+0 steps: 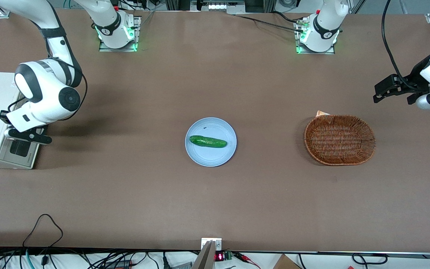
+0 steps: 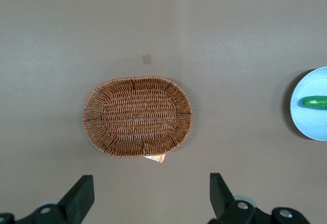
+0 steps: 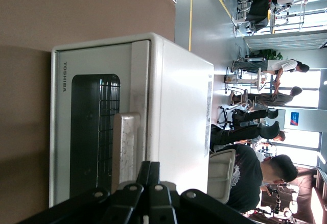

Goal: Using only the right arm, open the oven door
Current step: 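Move the right gripper to the toaster oven door handle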

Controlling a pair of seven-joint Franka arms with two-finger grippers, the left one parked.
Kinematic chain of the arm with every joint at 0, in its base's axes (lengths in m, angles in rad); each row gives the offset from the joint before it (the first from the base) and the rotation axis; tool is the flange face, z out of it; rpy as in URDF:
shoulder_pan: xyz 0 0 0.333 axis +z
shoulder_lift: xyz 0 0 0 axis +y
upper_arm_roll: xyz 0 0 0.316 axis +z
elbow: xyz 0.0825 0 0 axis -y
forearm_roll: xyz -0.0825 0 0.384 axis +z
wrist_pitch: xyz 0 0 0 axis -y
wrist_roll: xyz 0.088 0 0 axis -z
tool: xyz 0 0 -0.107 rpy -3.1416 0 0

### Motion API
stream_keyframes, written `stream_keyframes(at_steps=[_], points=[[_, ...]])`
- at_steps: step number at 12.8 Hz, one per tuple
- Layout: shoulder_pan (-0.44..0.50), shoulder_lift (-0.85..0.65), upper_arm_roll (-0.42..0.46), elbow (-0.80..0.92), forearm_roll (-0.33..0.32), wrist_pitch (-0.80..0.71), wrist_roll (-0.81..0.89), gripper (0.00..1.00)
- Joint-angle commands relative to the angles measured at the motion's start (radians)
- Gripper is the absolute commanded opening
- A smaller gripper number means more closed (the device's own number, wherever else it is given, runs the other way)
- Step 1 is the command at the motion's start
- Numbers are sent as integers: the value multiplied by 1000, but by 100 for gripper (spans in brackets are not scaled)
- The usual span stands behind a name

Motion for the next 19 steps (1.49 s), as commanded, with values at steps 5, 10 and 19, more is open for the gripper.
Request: stream_keyframes(at_steps=[5, 10, 19], points=[[-6, 20, 4, -20, -56, 9, 76, 0], [-6, 41, 4, -40, -123, 4, 156, 0], [-6, 54, 2, -40, -159, -27, 164, 1]])
